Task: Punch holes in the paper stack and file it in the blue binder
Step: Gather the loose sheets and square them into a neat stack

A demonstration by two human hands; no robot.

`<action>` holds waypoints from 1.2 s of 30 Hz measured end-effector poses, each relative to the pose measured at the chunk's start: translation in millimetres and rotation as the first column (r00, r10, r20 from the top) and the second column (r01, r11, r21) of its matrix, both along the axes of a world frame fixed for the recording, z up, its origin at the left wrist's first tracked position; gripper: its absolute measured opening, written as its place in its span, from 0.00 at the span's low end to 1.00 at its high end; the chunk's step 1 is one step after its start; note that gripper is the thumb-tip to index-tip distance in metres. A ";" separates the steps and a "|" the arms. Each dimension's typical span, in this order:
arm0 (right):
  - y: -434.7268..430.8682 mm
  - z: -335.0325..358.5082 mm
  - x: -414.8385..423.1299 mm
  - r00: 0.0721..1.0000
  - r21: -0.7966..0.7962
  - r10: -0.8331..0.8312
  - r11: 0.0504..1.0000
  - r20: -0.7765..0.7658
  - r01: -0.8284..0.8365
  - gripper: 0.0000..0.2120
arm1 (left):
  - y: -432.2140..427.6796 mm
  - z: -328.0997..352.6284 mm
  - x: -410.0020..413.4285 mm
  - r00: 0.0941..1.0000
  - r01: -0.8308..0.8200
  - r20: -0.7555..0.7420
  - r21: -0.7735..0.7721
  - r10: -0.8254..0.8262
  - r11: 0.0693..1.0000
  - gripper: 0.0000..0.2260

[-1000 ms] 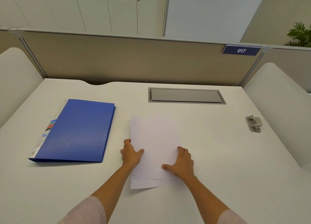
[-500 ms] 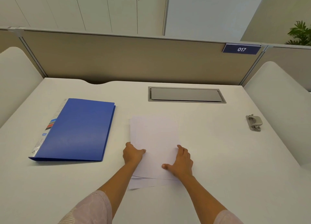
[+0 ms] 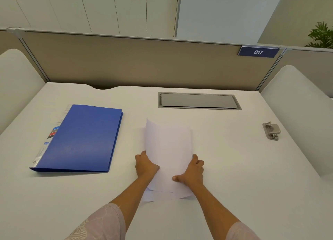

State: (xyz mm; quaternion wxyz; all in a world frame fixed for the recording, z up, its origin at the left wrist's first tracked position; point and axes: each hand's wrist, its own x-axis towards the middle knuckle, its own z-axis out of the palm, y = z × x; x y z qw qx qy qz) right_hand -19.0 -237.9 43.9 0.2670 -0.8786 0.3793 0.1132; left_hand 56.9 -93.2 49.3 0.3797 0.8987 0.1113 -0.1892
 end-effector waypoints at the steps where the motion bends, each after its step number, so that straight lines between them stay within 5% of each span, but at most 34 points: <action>1: 0.2 -0.5 0.2 1.000 -0.011 0.015 1.000 -0.006 -0.015 0.59 | 0.5 -0.7 0.1 1.000 -0.009 -0.008 -0.017 0.009 1.000 0.36; 5: 0.3 -3.4 0.1 0.993 -0.080 0.114 0.990 -0.015 -0.115 0.59 | 2.1 -7.0 -0.5 0.998 -0.058 -0.018 -0.102 0.057 0.993 0.38; 10: -9.3 1.7 -2.6 0.973 -0.078 0.198 0.979 0.116 -0.190 0.60 | 2.9 -9.8 -2.1 1.000 -0.019 -0.022 0.032 0.019 0.999 0.40; 15: -25.3 13.8 0.4 0.941 -0.104 -0.048 0.991 0.335 0.087 0.28 | 7.3 -11.1 -0.4 1.000 0.007 0.010 0.103 -0.008 0.995 0.42; 18: -35.0 19.0 7.4 0.928 0.080 -0.087 0.995 0.362 0.062 0.16 | 9.4 -12.0 0.8 0.999 0.030 0.020 0.115 -0.033 0.993 0.43; 21: -41.0 17.6 12.0 0.961 0.316 -0.071 0.949 0.266 -0.018 0.19 | 10.4 -12.6 1.2 0.999 0.048 0.018 0.133 -0.051 0.990 0.44; 25: -40.4 11.7 11.7 0.972 0.321 0.044 0.940 0.231 -0.119 0.20 | 11.6 -11.2 1.3 0.998 0.064 0.006 0.141 -0.066 0.988 0.45; 29: -41.3 15.9 7.1 0.934 0.510 -0.113 0.856 0.340 -0.082 0.19 | 15.8 -4.8 7.6 0.998 0.066 -0.036 0.191 -0.060 0.979 0.42; 31: -44.0 19.2 3.2 0.911 0.600 -0.188 0.797 0.366 -0.077 0.17 | 21.3 2.7 15.0 0.999 0.000 -0.045 0.068 0.003 0.998 0.45; 33: -47.4 25.3 -2.2 0.889 0.696 -0.260 0.713 0.377 -0.087 0.16 | 29.3 15.3 24.2 0.997 -0.082 -0.034 -0.215 0.076 0.973 0.47; 36: -53.7 34.2 -9.8 0.869 0.755 -0.270 0.636 0.414 -0.162 0.19 | 41.3 39.1 34.7 0.996 -0.086 -0.036 -0.581 0.080 0.809 0.43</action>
